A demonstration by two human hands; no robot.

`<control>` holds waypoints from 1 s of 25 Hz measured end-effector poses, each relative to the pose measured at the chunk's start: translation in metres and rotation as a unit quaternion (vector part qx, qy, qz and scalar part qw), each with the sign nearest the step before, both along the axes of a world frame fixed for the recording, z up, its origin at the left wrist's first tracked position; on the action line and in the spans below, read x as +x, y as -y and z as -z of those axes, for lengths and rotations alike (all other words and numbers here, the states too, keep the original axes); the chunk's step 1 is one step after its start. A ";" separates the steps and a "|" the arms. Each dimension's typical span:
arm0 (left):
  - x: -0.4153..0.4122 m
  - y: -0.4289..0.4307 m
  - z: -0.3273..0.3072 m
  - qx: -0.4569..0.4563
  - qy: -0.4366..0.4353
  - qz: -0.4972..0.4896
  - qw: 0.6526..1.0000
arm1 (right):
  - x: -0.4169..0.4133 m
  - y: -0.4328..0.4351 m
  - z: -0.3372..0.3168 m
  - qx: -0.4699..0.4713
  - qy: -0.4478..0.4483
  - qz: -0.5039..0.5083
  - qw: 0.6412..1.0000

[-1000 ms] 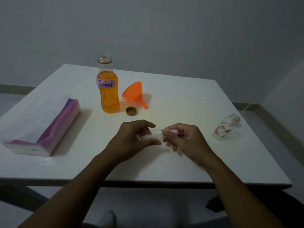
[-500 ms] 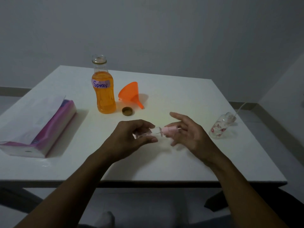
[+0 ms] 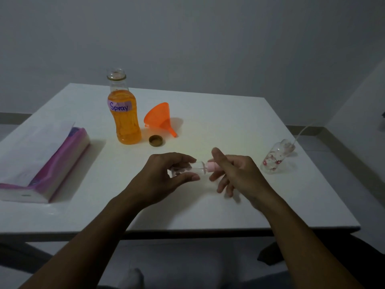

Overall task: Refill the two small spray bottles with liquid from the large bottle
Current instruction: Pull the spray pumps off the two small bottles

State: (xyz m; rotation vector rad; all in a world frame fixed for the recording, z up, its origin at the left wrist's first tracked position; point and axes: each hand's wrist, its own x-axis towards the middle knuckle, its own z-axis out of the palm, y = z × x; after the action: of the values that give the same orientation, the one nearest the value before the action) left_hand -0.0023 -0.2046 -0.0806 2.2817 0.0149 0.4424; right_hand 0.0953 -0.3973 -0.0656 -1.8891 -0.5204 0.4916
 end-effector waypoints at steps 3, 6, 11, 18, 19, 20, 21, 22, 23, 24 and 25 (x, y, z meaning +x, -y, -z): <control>0.001 0.002 0.000 0.004 0.002 0.003 1.000 | 0.003 0.007 0.000 0.051 0.027 -0.038 0.998; 0.000 0.002 -0.001 0.000 0.006 -0.003 1.000 | 0.006 0.015 -0.004 0.068 0.020 -0.059 0.996; -0.001 0.006 -0.002 -0.004 -0.002 0.003 1.000 | 0.003 0.006 -0.001 0.011 0.033 -0.006 0.999; 0.003 0.002 0.005 -0.028 -0.027 0.008 0.999 | 0.012 0.024 0.001 -0.045 0.380 -0.042 0.923; 0.003 0.000 0.006 -0.035 -0.030 0.006 0.999 | 0.015 0.027 0.003 -0.054 0.398 -0.034 0.915; 0.004 -0.002 0.007 -0.047 -0.032 0.003 0.998 | 0.018 0.028 0.006 -0.059 0.408 -0.021 0.911; 0.005 -0.004 0.008 -0.062 -0.034 -0.001 0.997 | 0.020 0.029 0.008 -0.056 0.411 -0.001 0.910; 0.006 -0.005 0.010 -0.077 -0.036 -0.007 0.996 | 0.022 0.029 0.008 -0.038 0.402 0.028 0.914; 0.007 -0.005 0.011 -0.087 -0.036 -0.013 0.995 | 0.024 0.028 0.008 -0.011 0.378 0.063 0.923; 0.009 -0.005 0.012 -0.092 -0.032 -0.019 0.995 | 0.027 0.026 0.008 0.017 0.348 0.097 0.932; 0.011 -0.002 0.014 -0.092 -0.023 -0.022 0.995 | 0.030 0.022 0.008 0.038 0.320 0.127 0.938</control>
State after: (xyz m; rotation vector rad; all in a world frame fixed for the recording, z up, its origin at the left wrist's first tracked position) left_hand 0.0088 -0.2024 -0.0949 2.1125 0.1251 0.3953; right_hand 0.1250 -0.4194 -0.0740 -1.9862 -0.6866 -0.3324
